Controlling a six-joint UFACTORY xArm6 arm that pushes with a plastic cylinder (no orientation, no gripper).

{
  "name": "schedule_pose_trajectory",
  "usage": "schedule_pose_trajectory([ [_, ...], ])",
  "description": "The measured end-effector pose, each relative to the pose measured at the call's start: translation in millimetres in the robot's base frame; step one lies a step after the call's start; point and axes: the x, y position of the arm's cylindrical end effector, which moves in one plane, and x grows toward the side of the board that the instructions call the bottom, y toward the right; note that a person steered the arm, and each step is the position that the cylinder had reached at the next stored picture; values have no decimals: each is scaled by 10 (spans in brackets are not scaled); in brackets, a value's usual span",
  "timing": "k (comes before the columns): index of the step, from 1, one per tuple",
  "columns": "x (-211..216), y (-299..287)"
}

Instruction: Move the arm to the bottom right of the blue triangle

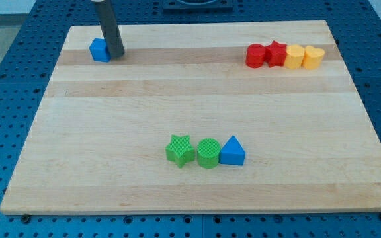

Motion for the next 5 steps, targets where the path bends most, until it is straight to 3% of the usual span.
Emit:
schedule_pose_trajectory([
  [1, 62, 108],
  [3, 1338, 1933],
  [5, 1926, 2641],
])
